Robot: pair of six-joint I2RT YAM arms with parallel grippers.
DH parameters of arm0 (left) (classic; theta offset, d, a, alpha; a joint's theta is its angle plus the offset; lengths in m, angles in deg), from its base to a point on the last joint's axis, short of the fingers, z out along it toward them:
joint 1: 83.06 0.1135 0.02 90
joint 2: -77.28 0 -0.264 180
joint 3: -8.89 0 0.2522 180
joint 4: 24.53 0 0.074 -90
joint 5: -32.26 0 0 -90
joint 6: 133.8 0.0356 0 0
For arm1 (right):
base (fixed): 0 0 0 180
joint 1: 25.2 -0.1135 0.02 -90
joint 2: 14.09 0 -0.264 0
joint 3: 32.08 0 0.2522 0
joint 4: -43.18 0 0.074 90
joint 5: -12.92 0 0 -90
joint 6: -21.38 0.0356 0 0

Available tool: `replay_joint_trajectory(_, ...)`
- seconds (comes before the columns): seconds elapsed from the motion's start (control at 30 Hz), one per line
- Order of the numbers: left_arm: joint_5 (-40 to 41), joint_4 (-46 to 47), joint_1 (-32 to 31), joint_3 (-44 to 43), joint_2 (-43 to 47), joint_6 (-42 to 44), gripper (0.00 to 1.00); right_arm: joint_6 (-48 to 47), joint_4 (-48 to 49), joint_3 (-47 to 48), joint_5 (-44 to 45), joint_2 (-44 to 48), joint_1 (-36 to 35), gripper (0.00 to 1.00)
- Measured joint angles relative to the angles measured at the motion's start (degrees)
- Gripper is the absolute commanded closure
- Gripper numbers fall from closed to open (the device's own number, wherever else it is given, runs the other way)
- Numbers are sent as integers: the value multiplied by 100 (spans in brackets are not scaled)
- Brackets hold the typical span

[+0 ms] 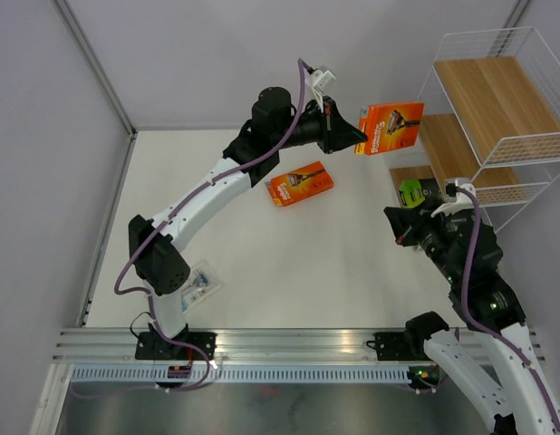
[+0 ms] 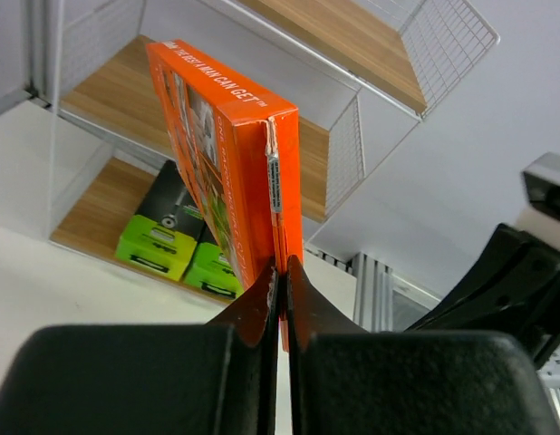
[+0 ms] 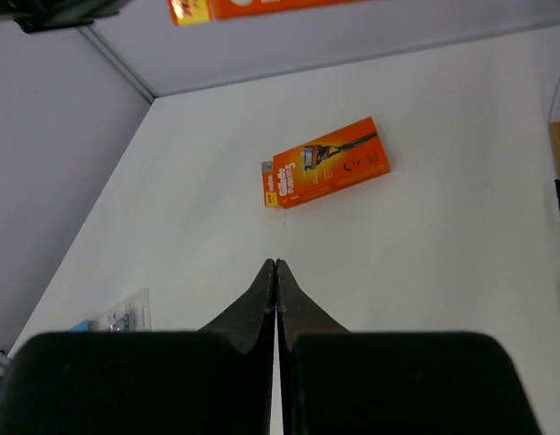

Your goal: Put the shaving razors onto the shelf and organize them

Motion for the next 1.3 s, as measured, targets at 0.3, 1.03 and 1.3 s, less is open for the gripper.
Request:
replay_joint_trajectory(0.3,-238,247,-236,-70,-264,-422,98,-81,-682,678,643,605,0,18)
replay_joint_trajectory(1.03,-389,1045,-822,-492,-1071,-984,98,-302,-1338,2205,2999,643,0,2)
replay_joint_trajectory(1.3,-400,1797,-850,-492,-1733,-2015,98,-343,-1346,2203,3298,640,0,2)
